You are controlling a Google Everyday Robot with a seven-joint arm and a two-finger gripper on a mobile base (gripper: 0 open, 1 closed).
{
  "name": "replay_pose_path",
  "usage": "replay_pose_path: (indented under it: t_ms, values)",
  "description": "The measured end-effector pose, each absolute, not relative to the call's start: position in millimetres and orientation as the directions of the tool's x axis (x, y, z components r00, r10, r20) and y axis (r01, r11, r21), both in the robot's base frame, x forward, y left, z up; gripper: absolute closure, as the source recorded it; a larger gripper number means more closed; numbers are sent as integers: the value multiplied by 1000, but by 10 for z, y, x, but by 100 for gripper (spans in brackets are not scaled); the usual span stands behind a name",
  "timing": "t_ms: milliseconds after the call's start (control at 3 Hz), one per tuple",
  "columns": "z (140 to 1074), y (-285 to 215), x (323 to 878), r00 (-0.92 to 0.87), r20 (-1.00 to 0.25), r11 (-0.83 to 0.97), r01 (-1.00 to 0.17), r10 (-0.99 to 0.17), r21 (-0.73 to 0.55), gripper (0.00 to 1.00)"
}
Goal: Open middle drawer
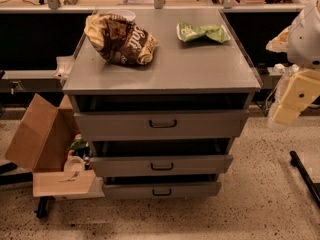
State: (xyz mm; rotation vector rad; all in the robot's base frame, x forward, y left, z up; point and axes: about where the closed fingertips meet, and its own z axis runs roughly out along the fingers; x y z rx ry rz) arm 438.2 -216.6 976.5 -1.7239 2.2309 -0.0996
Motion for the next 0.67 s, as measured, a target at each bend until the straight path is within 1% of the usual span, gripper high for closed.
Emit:
replay_pose_path:
  t_ms: [333,667]
  values:
    - [9766,-2166,4382,-221,-207,270,-931,-953,-247,0]
    - [9517,-2096,4381,-207,-204,252,-939,-957,-232,0]
